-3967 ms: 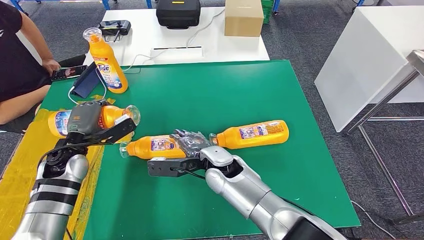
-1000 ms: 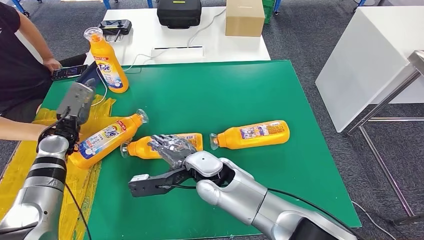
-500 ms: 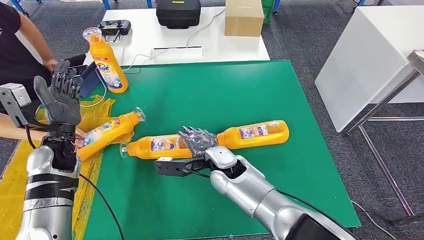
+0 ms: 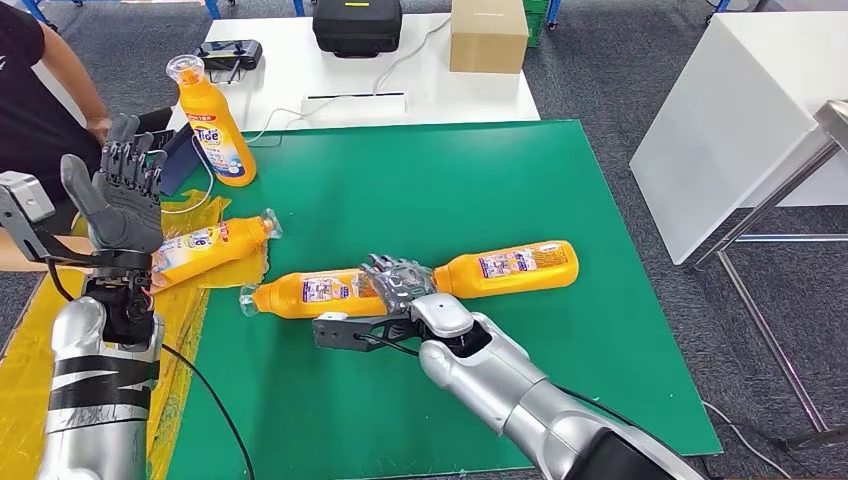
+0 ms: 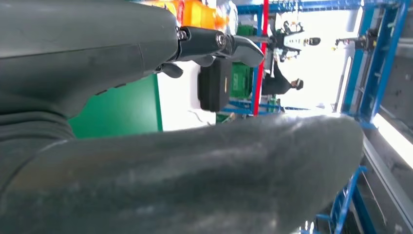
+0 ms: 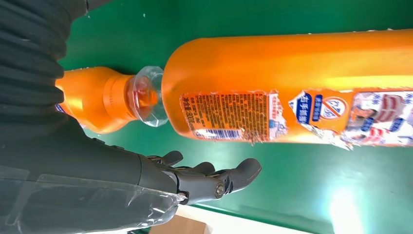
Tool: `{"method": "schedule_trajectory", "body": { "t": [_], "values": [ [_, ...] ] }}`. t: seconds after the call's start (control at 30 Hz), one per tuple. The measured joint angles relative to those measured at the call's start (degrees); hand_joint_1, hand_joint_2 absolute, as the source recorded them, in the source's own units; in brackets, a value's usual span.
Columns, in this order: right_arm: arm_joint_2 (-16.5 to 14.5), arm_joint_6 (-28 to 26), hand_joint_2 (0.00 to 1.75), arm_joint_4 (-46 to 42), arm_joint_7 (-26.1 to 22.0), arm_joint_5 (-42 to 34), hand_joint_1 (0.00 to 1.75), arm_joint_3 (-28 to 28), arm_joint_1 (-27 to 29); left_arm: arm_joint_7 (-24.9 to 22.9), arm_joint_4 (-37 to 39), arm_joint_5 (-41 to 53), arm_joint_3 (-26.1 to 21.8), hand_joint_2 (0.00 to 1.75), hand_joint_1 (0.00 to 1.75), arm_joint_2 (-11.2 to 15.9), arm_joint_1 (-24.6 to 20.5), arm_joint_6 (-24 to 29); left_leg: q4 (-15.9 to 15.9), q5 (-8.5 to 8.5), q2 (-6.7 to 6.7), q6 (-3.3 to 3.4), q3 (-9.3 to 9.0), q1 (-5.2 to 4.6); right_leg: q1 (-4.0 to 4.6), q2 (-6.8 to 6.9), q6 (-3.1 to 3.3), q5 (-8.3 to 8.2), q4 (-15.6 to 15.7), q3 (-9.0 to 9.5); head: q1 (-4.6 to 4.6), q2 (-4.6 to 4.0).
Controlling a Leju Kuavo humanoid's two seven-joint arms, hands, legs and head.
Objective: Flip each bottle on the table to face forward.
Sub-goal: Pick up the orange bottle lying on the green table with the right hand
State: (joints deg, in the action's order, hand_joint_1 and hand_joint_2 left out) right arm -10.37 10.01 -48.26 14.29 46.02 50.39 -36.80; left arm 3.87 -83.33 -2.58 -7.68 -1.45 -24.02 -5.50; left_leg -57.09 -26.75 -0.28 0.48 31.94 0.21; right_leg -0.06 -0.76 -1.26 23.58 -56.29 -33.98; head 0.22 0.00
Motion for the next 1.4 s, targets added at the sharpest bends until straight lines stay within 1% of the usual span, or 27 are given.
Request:
{"method": "schedule_trajectory", "body": {
  "t": [0.1,0.23,0.4,0.67,0.97,1.0,1.1,1.13,1.27,1.4],
  "values": [
    [-0.18,-0.01,1.75,0.47,-0.06,0.30,0.00,-0.23,-0.01,0.00,-0.61,-0.17,0.40,0.00,0.00,-0.15,0.30,-0.30,0.00,0.00,0.00,0.00,0.00,0.00,0.00,0.00,0.00,0.00,0.00,0.00,0.00,0.00],
    [-1.73,-0.91,1.75,5.32,-0.49,3.28,0.00,-1.89,-0.73,0.07,-5.79,-1.82,4.01,0.00,0.00,-1.46,3.22,-3.10,0.00,0.00,0.00,0.00,0.01,-0.01,-0.01,0.00,0.00,0.00,0.01,0.00,0.00,0.00],
    [-2.33,-1.87,1.75,9.10,-0.52,5.67,0.00,-2.45,-1.96,0.50,-8.89,-3.19,5.96,0.00,0.00,-2.23,5.90,-4.81,0.00,0.00,-0.01,0.00,-0.01,-0.01,0.00,0.00,0.00,0.00,0.01,0.01,0.00,0.00],
    [-2.49,-2.70,1.75,12.79,-0.52,7.87,0.00,-3.31,-2.87,1.89,-11.69,-4.09,7.06,0.00,0.00,-2.77,9.30,-5.92,0.00,0.00,0.00,0.00,-0.02,0.00,0.00,0.00,0.00,0.00,0.01,0.01,-0.01,0.01],
    [-2.76,-2.74,1.75,15.10,-0.72,9.37,0.00,-3.68,-3.26,2.85,-13.58,-5.06,7.21,0.00,0.00,-3.09,11.60,-6.88,0.00,0.00,0.01,0.00,-0.03,0.00,-0.01,0.00,0.00,0.00,0.01,0.02,0.00,0.01],
    [-2.83,-2.66,1.75,15.46,-0.83,9.63,0.14,-3.69,-3.27,3.02,-13.90,-5.22,7.33,0.00,0.00,-3.15,11.99,-7.04,0.00,0.00,0.00,0.00,-0.03,0.00,-0.01,0.00,0.00,0.00,0.01,0.02,0.00,0.01],
    [-3.14,-2.04,1.75,16.70,-1.49,10.56,1.45,-3.69,-3.33,3.65,-15.02,-5.69,7.91,0.00,0.00,-3.31,13.25,-7.57,0.00,-0.01,0.00,0.00,-0.03,0.00,0.00,0.00,0.00,0.00,0.01,0.02,0.00,0.00],
    [-3.27,-1.74,1.75,17.11,-1.84,10.81,1.75,-3.69,-3.39,3.87,-15.41,-5.78,8.15,0.00,0.00,-3.37,13.63,-7.67,0.00,-0.01,0.01,0.00,-0.03,0.00,0.00,0.00,0.00,0.00,0.01,0.02,0.00,0.00],
    [-3.73,-0.89,1.75,18.55,-3.13,11.40,1.75,-3.67,-3.52,4.28,-16.61,-5.80,9.05,0.00,0.00,-3.53,14.73,-7.73,0.01,-0.01,0.00,0.00,-0.04,0.00,0.00,0.00,0.00,0.00,0.02,0.03,0.00,0.00],
    [-4.11,-0.86,1.75,19.31,-3.38,11.60,1.75,-3.66,-3.47,4.37,-17.20,-5.77,9.55,0.00,0.00,-3.61,15.37,-7.71,0.01,-0.01,0.02,0.00,-0.05,0.00,0.00,0.00,0.00,0.00,0.02,0.03,-0.01,0.00]
  ]
}}
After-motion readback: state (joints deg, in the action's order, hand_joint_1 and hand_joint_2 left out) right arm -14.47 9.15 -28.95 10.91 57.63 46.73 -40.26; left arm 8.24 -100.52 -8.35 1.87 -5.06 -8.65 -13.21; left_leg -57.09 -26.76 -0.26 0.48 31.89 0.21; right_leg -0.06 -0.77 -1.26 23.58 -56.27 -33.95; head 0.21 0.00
